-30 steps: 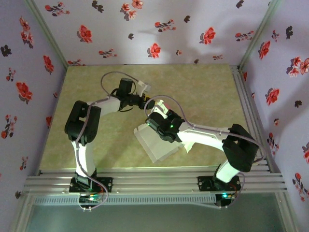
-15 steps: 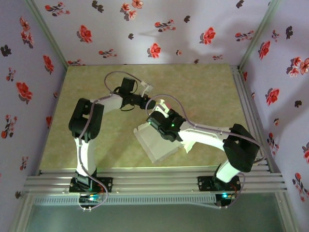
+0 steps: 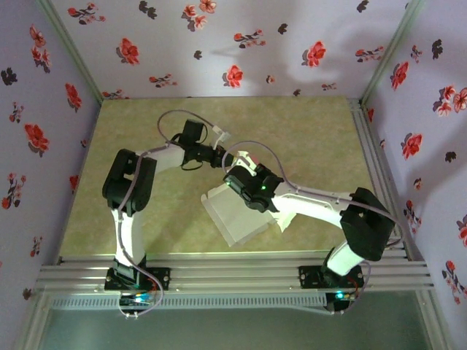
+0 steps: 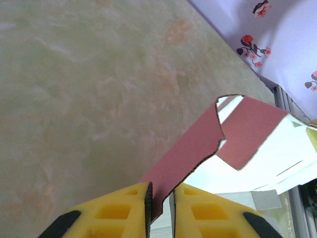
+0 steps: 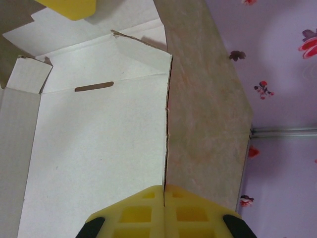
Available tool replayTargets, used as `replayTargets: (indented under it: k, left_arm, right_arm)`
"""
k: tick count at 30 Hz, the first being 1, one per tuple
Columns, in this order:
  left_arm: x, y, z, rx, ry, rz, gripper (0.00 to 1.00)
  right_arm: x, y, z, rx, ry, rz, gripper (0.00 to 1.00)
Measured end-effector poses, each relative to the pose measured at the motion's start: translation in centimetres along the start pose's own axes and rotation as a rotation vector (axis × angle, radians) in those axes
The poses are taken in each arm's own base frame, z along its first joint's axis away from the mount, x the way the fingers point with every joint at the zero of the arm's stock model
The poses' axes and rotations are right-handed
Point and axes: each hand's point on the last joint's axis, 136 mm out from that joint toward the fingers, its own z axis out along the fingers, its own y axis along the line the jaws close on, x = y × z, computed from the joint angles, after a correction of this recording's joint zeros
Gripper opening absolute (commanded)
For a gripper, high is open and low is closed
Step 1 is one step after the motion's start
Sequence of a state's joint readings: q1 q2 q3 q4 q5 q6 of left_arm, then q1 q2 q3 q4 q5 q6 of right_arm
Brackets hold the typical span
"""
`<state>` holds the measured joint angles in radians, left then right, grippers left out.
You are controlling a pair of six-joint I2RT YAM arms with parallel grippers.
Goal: Fold the paper box
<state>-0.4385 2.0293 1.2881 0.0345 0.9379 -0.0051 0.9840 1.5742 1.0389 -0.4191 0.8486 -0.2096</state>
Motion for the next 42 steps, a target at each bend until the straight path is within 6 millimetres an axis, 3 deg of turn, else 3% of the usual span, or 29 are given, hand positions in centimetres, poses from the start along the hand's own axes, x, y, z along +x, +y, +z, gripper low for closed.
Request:
replayTargets:
  k: [11, 22, 28, 33, 42]
  left_arm:
    - [0.5, -0.4, -0.3, -0.090, -0.014, 0.044, 0.00]
    - [0.2, -0.9, -0.5, -0.140, -0.018, 0.057, 0.00]
    - [-0.2, -2.4, -1.0, -0.151, -0.028, 0.051, 0.00]
    - [0.0, -3.3, -1.4, -0.160, -0.041, 0.021, 0.00]
    - [1.8, -2.9, -1.6, -0.192, -0.074, 0.020, 0.00]
  right_arm:
    - [0.7, 0.7, 0.3, -0.059, 0.021, -0.008, 0.02]
    - [0.9, 0.6, 0.3, -0.056, 0.029, -0.007, 0.00]
    - [0.9, 0.3, 0.3, -0.040, 0.031, -0.006, 0.00]
    - [0.9, 0.1, 0.3, -0.033, 0.031, -0.007, 0.00]
    - [0.6, 0.3, 0.0, -0.034, 0.022, -0.012, 0.00]
